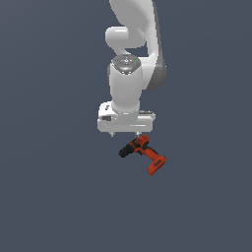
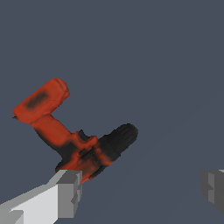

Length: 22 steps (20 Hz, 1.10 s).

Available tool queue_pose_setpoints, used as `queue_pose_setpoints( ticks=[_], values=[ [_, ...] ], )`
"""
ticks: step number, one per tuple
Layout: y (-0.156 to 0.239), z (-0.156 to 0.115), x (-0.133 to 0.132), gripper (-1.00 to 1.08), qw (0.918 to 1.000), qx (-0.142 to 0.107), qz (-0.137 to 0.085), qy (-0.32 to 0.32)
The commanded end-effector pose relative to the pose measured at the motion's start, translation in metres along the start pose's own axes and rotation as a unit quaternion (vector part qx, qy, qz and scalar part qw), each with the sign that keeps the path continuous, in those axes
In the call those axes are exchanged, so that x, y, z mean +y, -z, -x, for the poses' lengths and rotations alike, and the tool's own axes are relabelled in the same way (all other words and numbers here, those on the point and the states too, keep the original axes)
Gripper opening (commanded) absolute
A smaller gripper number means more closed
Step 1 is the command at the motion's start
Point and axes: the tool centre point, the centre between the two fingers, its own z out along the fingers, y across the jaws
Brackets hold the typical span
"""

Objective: Pick up the object and move it to a goal position.

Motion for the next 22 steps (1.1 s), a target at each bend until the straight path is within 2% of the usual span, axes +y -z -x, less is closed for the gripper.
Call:
queue_pose_setpoints(
  ticks=[1,14,22],
  values=[
    [0.0,0.0,0.0,1.08,1.0,0.0,0.0,0.0],
    [-0.006,0.003,-0.001,1.08,1.0,-0.007,-0.005,0.002],
    [-0.021,0.01,-0.01,1.08,0.9981,-0.029,-0.025,-0.048]
  ],
)
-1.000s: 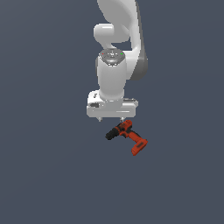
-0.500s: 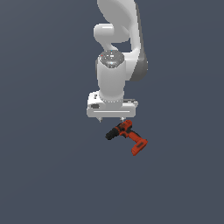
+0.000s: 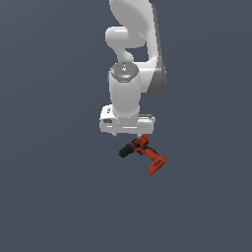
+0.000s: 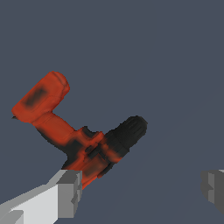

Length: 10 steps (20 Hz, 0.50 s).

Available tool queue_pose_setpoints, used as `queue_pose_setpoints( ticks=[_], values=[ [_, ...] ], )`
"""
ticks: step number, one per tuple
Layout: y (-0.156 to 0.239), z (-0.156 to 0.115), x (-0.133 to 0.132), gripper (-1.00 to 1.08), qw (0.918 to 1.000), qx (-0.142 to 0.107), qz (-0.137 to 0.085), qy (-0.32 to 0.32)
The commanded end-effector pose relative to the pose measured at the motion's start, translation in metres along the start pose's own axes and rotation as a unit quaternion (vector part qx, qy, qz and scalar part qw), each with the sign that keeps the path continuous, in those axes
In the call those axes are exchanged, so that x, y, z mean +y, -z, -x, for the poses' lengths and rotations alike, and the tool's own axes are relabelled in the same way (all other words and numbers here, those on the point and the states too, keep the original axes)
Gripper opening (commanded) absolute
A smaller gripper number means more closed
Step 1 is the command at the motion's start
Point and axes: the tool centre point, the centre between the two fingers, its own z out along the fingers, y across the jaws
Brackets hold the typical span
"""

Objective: Pick up the object and move it to a goal position.

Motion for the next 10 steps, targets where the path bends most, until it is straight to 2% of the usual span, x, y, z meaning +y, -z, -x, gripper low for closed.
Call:
queue_pose_setpoints(
  ticks=[1,6,10],
  values=[
    [-0.007,0.004,-0.004,1.08,0.9996,-0.011,-0.009,-0.023],
    [-0.028,0.015,-0.015,1.08,0.9943,-0.043,-0.035,-0.091],
    [-0.048,0.027,-0.028,1.08,0.9815,-0.08,-0.06,-0.163]
  ],
)
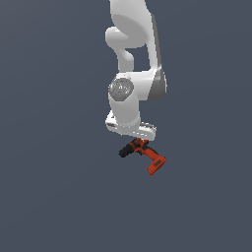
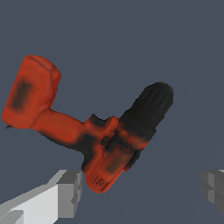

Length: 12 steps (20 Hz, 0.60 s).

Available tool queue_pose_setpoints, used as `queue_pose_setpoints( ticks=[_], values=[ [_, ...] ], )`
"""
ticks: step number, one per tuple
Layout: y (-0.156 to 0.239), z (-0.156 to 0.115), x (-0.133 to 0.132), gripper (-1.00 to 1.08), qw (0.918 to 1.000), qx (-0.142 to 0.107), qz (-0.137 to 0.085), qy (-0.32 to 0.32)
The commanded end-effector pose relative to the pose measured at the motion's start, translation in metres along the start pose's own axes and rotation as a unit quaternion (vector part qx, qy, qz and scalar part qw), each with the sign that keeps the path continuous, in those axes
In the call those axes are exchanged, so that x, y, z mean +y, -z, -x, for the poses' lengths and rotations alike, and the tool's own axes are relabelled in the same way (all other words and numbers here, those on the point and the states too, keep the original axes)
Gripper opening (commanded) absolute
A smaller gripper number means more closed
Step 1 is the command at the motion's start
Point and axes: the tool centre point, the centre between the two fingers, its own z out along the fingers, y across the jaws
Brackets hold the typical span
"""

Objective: Pick up the object and move it to a goal position.

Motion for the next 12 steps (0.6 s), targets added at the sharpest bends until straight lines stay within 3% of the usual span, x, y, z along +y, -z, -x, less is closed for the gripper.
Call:
queue_pose_setpoints(
  ticks=[1,5,12],
  values=[
    [-0.015,0.008,-0.005,1.08,0.9984,-0.025,-0.015,-0.049],
    [-0.038,0.022,-0.014,1.08,0.9891,-0.067,-0.037,-0.125],
    [-0.064,0.039,-0.027,1.08,0.9659,-0.123,-0.058,-0.22]
  ],
)
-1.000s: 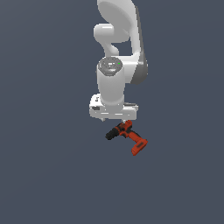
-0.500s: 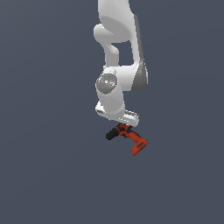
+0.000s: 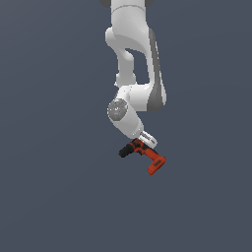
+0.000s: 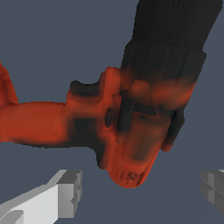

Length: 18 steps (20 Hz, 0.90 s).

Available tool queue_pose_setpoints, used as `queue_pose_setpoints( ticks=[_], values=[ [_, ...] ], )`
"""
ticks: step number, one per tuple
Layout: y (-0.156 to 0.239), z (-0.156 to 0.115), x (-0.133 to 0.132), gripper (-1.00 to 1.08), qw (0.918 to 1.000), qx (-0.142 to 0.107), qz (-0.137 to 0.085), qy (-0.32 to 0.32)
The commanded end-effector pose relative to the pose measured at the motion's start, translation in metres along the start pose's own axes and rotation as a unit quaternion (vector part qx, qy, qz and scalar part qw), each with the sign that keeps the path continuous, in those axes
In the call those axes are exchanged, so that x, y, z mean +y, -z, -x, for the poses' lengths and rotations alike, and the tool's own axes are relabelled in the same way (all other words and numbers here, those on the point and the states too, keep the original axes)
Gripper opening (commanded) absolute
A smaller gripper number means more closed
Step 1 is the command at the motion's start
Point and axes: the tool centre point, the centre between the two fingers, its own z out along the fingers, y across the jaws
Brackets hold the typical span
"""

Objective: Pick up the object and move it to a goal position.

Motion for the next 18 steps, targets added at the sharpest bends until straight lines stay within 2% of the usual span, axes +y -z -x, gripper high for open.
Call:
queue_pose_setpoints(
  ticks=[1,8,13,18],
  values=[
    [-0.008,0.004,-0.001,1.08,0.9994,-0.017,-0.006,-0.029],
    [-0.02,0.011,-0.003,1.08,0.9967,-0.04,-0.012,-0.069],
    [-0.022,0.011,-0.003,1.08,0.9968,-0.04,-0.012,-0.068],
    [-0.04,0.013,-0.003,1.08,0.9966,-0.041,-0.012,-0.07]
  ],
)
